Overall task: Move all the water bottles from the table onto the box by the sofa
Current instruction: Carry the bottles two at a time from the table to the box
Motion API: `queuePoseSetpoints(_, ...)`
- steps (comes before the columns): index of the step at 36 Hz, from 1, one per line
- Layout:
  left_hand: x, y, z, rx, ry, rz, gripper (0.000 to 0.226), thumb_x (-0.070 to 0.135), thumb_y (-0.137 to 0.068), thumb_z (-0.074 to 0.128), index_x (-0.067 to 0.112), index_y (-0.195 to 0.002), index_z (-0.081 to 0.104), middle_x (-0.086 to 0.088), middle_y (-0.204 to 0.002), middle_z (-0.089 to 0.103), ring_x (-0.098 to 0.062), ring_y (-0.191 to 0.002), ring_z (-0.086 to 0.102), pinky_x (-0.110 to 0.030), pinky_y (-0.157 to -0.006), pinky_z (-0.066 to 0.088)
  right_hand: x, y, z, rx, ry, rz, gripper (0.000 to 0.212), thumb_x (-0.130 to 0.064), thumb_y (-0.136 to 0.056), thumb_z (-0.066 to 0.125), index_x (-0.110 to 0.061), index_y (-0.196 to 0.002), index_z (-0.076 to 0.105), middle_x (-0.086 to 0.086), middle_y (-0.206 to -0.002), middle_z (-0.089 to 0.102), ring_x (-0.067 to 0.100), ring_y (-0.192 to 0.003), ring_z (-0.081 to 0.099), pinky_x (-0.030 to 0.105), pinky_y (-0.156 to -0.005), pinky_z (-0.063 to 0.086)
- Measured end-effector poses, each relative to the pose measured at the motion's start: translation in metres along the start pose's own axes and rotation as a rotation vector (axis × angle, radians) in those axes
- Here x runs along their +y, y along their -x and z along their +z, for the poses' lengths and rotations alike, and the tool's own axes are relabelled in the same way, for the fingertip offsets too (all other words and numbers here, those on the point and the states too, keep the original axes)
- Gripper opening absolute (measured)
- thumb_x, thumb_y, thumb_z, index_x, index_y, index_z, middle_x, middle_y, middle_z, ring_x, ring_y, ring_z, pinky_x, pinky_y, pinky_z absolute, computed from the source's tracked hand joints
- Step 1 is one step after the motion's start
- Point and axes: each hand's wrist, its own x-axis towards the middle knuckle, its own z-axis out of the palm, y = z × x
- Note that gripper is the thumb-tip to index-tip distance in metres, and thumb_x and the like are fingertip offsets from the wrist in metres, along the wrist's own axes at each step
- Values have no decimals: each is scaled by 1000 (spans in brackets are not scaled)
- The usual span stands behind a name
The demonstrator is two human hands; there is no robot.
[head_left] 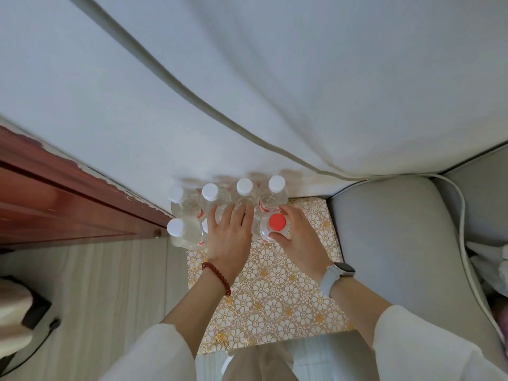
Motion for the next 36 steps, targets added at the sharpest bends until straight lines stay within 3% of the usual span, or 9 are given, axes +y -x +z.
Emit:
queuePoseSetpoints(6, 1, 13, -10, -92, 52, -22, 61, 15, -87, 54, 13, -141, 27, -7, -151, 26, -29, -142, 16, -57, -111, -3, -8, 8, -12, 5, 21, 11, 59, -22, -83, 65, -16, -133, 35, 4, -131, 44, 17, -118, 46, 24, -93, 39)
queuePoseSetpoints(9, -1, 25, -24, -80, 117, -67, 60, 15, -84, 57, 15, -138, 33, -9, -150, 29, -29, -141, 18, -61, -111, 4, -21, 12, -21, 48, 31, -9, 53, -22, -85, 62, -14, -131, 38, 5, -128, 46, 16, -117, 45, 21, -94, 38)
queuePoseSetpoints(12, -8, 43, -39, -66, 212, -167, 58, 21, -89, 50, 19, -142, 26, -7, -152, 24, -26, -143, 10, -56, -112, -4, -43, 24, -26, 123, 58, -77, 39, -24, -88, 56, -9, -123, 44, 6, -122, 48, 16, -111, 47, 18, -88, 37)
queuePoseSetpoints(15, -18, 63, -56, -1, 365, -287, 51, 22, -90, 49, 17, -138, 35, -6, -148, 32, -24, -141, 17, -54, -113, 1, -69, 36, -25, 121, 96, -145, 30, -16, -89, 54, -8, -118, 48, 8, -118, 50, 17, -106, 50, 16, -82, 38)
queuePoseSetpoints(19, -46, 115, -85, 102, 478, -464, 44, 21, -90, 50, 12, -133, 44, -9, -140, 42, -24, -135, 32, -51, -114, 16, -125, 57, -7, -92, 106, -239, 25, -16, -92, 50, -7, -115, 53, 8, -113, 58, 19, -104, 56, 18, -83, 41)
queuePoseSetpoints(25, -106, 250, -127, 270, 482, -732, 35, 18, -88, 51, 12, -122, 54, -9, -126, 55, -29, -115, 49, -45, -95, 37, -231, 123, 54, -481, 142, -354, 25, -21, -93, 46, -11, -113, 55, 7, -106, 64, 22, -97, 60, 40, -88, 49)
queuePoseSetpoints(28, -130, 344, -145, 360, 436, -881, 29, 18, -86, 54, 12, -114, 56, -8, -116, 59, -32, -103, 53, -43, -85, 40, -282, 179, 97, -587, 165, -463, 25, -19, -90, 50, -9, -112, 57, 12, -105, 66, 25, -99, 60, 39, -90, 45)
queuePoseSetpoints(32, -142, 490, -166, 454, 388, -1099, 36, 23, -86, 56, 15, -121, 54, -8, -121, 58, -31, -108, 53, -43, -88, 41, -344, 279, 155, -674, 133, -593, 21, -18, -88, 55, -10, -106, 61, 11, -97, 67, 25, -91, 62, 25, -81, 42)
queuePoseSetpoints(36, -134, 645, -177, 536, 344, -1335, 35, 22, -86, 58, 13, -119, 56, -10, -119, 59, -30, -110, 54, -42, -90, 42, -399, 396, 212, -892, 156, -698, 22, -25, -90, 50, -15, -108, 58, 6, -101, 66, 23, -94, 61, 36, -87, 48)
